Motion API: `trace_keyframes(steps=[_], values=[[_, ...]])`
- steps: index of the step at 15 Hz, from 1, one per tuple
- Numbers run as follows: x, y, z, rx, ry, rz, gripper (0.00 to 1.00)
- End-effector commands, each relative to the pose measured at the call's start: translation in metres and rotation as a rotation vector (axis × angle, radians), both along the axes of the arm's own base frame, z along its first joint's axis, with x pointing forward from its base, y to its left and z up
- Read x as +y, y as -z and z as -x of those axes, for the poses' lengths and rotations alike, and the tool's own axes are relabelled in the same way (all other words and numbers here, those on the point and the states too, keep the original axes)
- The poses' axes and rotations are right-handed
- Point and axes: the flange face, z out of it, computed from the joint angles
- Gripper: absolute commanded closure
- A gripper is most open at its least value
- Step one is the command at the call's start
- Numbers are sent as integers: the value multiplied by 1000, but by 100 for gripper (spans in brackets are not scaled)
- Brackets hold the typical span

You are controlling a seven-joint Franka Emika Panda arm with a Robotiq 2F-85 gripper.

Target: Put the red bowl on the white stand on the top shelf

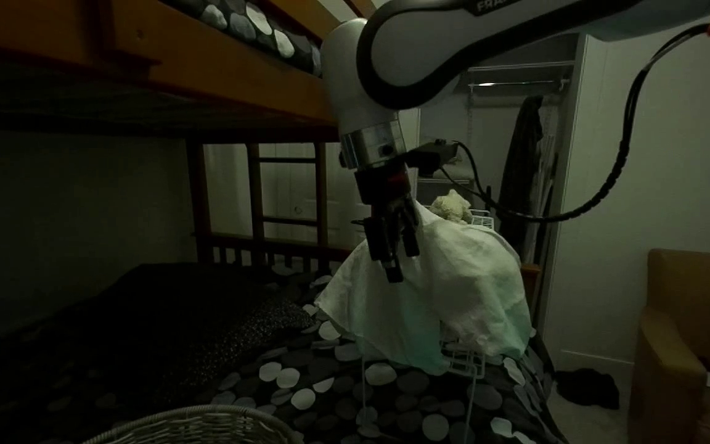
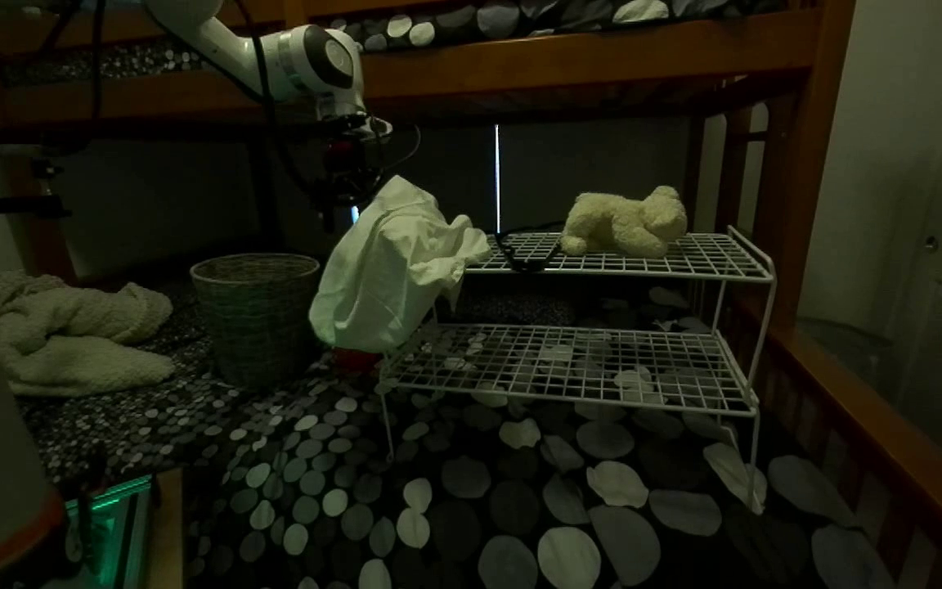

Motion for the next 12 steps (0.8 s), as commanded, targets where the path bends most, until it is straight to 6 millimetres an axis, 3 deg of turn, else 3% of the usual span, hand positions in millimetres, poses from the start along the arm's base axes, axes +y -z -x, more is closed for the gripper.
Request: trace_keyframes(steps=[1, 3, 4, 8, 12], values=[[0, 2, -3, 5, 3, 1, 0], [1, -1, -2, -1, 2, 0, 0], [11, 4, -6, -1, -71, 1, 0], [68, 44, -36, 20, -312, -100, 0], [125, 89, -51, 71, -457, -85, 0]])
